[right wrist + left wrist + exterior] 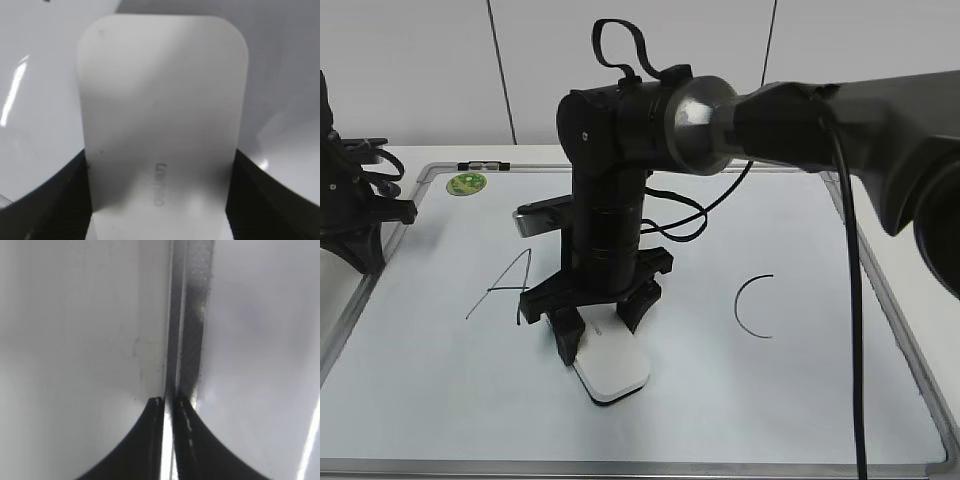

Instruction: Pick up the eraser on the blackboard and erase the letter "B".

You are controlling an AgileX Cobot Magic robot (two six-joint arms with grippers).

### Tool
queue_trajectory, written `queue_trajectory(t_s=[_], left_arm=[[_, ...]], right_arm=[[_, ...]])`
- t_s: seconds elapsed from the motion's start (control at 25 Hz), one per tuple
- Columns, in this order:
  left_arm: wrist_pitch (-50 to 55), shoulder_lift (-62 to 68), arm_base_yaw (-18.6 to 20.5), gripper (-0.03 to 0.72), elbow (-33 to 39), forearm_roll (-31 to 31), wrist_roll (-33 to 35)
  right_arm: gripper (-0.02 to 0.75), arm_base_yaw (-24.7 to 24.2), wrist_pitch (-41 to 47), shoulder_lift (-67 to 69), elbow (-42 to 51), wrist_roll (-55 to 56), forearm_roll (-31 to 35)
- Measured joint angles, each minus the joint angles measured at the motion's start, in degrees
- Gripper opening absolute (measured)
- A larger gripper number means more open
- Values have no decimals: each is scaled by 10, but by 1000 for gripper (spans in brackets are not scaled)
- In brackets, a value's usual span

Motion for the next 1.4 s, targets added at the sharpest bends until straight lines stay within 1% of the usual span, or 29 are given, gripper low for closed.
queue_trajectory(t_s=[0.24, 0.4, 0.48, 0.64, 0.68, 0.76, 0.8, 0.84, 0.88, 1.0, 1.08, 1.24, 1.4], left_arm=[[0, 0, 0, 25, 0, -1, 1], [0, 0, 0, 25, 0, -3, 1], [0, 0, 0, 25, 0, -3, 1], [0, 0, 0, 25, 0, -4, 2], [0, 0, 0, 25, 0, -4, 2], [-1, 0, 0, 25, 0, -4, 2], [-1, 0, 0, 25, 0, -4, 2], [-1, 0, 0, 25, 0, -4, 2], [-1, 0, 0, 25, 0, -4, 2], [-1, 0, 0, 25, 0, -4, 2], [-1, 0, 0, 25, 0, -4, 2], [-1, 0, 0, 25, 0, -4, 2], [-1, 0, 0, 25, 0, -4, 2]], right_arm=[[521, -53, 0, -1, 0, 2, -6], [521, -65, 0, -7, 0, 3, -6], [521, -65, 0, -13, 0, 3, -16], [521, -75, 0, -51, -29, 18, -78], [521, -86, 0, -72, -34, 31, -105], [521, -107, 0, -92, -38, 45, -126], [521, -132, 0, -103, -39, 51, -138], [521, -143, 0, -107, -39, 52, -139], [521, -170, 2, -111, -39, 56, -142], [521, -226, 5, -114, -39, 58, -143], [521, -251, 5, -116, -36, 58, -140], [521, -284, 6, -121, -5, 57, -123], [521, -306, 6, -121, 40, 52, -117]])
